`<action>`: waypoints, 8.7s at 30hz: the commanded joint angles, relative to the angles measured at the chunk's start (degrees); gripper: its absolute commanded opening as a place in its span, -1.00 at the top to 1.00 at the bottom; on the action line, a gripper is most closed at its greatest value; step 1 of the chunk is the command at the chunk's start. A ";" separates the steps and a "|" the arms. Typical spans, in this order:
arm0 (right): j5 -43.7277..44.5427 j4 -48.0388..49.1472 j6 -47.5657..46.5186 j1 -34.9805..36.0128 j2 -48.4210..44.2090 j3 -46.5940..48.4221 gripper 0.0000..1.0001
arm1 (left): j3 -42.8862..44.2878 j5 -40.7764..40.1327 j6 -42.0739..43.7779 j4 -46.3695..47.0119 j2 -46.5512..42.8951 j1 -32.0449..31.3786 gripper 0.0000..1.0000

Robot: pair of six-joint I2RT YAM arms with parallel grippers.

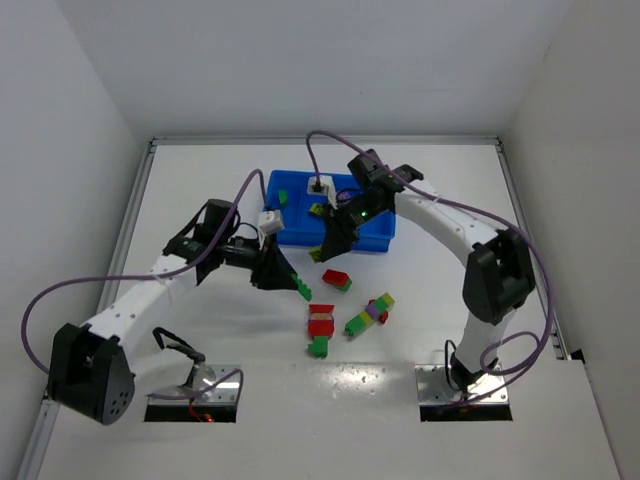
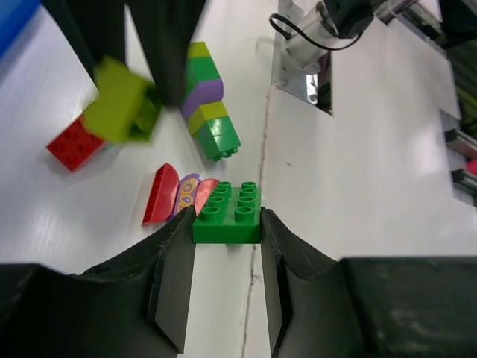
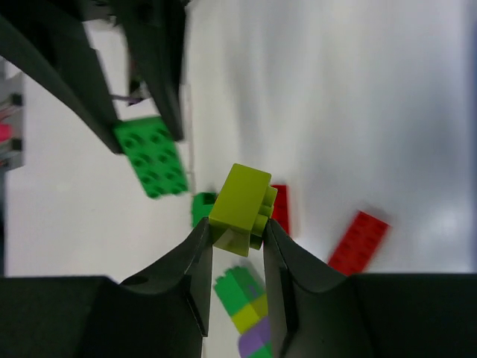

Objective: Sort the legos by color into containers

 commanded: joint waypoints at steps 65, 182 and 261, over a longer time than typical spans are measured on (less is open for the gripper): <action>21.07 2.51 -5.90 -7.00 -4.15 -9.73 -0.33 | 24.97 -45.86 -14.76 17.35 21.52 4.67 -0.23; -13.99 79.95 72.67 -6.38 0.59 -2.72 0.81 | -2.73 3.30 -37.35 46.01 -1.19 7.13 0.71; 51.66 27.13 22.31 -17.73 12.54 6.69 -0.25 | 11.61 -43.21 -9.24 12.89 -1.53 1.60 -0.98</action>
